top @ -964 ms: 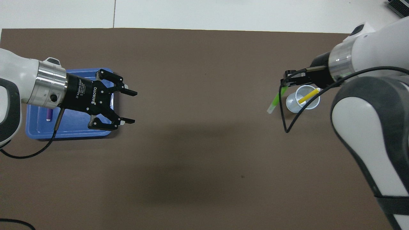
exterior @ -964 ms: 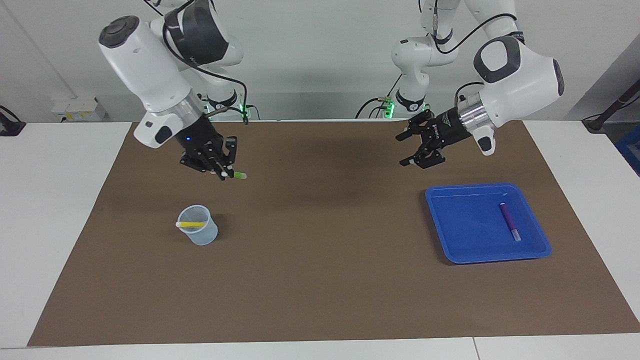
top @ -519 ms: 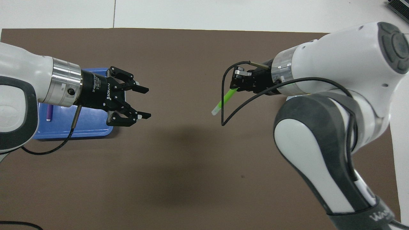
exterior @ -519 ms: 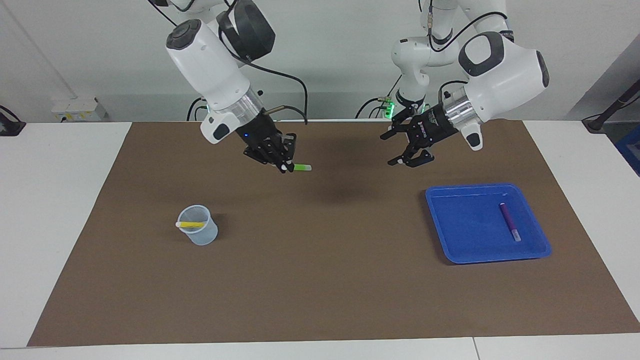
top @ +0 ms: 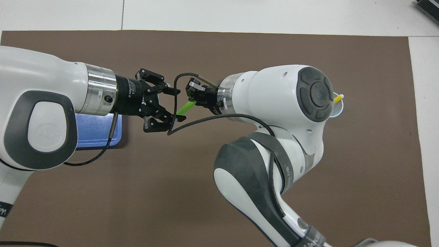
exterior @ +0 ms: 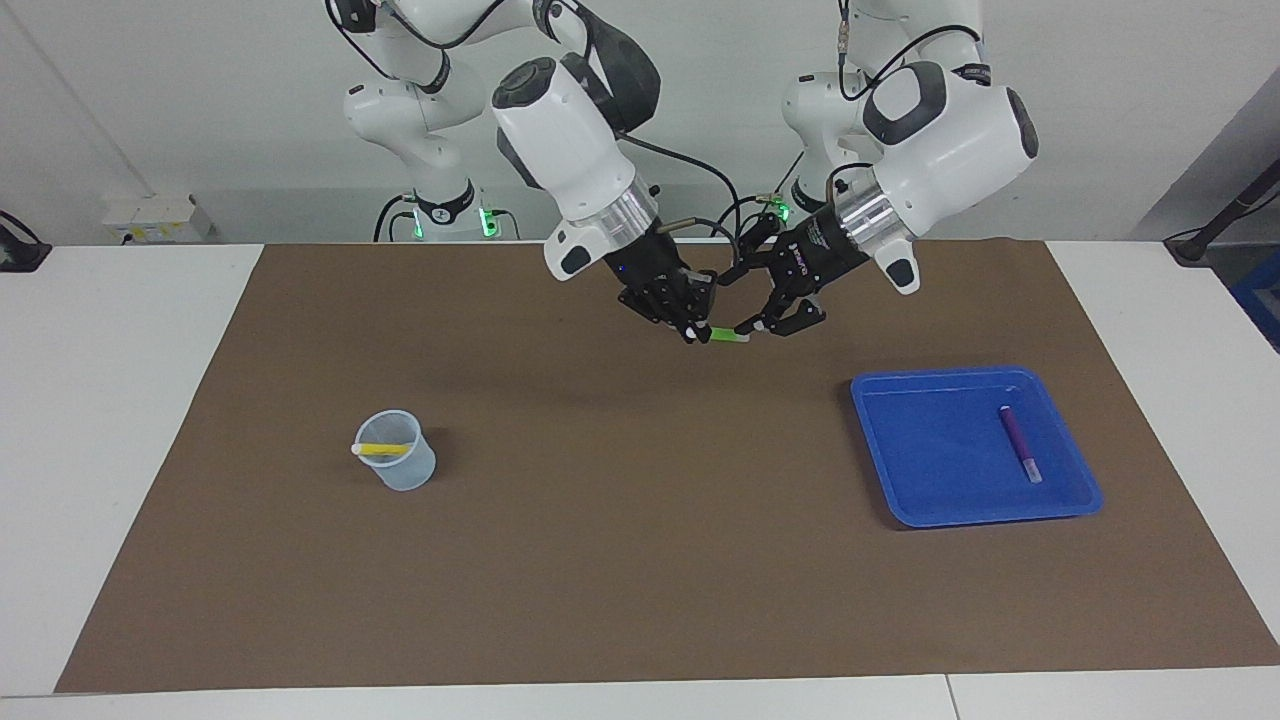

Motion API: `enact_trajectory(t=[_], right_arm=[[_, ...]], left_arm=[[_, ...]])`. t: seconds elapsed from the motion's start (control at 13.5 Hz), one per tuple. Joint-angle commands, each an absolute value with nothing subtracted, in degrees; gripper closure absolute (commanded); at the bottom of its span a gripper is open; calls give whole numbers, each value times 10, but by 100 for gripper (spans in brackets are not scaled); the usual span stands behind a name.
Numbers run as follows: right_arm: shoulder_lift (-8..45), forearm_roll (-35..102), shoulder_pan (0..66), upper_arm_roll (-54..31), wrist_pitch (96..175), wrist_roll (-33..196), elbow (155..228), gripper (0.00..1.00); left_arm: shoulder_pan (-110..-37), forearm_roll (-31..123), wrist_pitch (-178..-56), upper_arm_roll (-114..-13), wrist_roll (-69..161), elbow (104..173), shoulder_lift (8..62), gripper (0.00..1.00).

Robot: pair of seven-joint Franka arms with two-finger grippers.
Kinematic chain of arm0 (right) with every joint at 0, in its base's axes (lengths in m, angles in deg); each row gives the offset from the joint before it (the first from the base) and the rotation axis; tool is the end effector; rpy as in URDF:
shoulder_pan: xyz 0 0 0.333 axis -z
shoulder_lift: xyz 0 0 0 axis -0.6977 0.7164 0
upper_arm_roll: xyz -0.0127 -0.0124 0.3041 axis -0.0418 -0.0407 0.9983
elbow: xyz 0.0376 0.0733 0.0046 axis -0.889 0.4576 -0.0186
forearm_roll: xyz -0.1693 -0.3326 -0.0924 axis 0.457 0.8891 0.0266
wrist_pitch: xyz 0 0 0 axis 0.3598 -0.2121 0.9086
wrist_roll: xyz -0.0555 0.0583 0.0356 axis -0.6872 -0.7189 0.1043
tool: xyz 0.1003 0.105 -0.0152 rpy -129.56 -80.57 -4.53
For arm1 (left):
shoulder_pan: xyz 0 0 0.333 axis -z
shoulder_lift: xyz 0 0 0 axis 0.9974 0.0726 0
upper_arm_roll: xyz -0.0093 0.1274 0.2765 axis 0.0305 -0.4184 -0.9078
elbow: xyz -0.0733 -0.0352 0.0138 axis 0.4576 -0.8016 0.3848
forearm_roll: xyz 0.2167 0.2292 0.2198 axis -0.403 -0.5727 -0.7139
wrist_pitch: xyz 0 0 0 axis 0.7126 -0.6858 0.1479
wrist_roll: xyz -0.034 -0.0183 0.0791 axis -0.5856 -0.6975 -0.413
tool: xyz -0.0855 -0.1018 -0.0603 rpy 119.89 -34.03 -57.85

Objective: Right arm passes pens to left for tray arrangement
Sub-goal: 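Lift the green pen toward the left gripper while the left gripper opens, then close the left gripper on the green pen held by the right gripper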

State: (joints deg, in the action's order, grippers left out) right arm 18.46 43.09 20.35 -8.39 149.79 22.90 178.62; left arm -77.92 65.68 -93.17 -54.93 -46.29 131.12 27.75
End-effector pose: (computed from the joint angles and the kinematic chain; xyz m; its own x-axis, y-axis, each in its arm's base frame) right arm 0.5656 0.3901 0.5002 0.8905 -0.4520 -0.0521 -0.4031 -0.7305 -0.5513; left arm 0.5438 -0.2620 0.5130 -0.2433 0.7045 -0.6667 0.9699 0.1810 -0.1628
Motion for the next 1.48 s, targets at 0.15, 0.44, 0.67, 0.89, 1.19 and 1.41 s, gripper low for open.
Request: enact_trajectory(t=[0.15, 0.44, 0.67, 0.89, 1.19, 1.41], right_arm=[[191, 421, 203, -85, 1505, 218, 1778, 96], [191, 421, 202, -85, 1502, 217, 1782, 96], [192, 421, 202, -85, 1502, 217, 1783, 96], [192, 421, 202, -85, 1500, 217, 1783, 96], [192, 421, 203, -85, 1498, 217, 1784, 96], [192, 421, 203, -85, 1497, 217, 1784, 96]], left_arm=[[-814, 653, -927, -561, -393, 1334, 270, 27], [-804, 652, -933, -560, -397, 1359, 260, 27], [-792, 647, -944, -559, -376, 1393, 245, 28], [-785, 646, -969, -558, -374, 1404, 240, 30], [-754, 646, -1040, -558, -382, 1430, 240, 31], [-752, 646, -1031, -558, -381, 1430, 239, 40]])
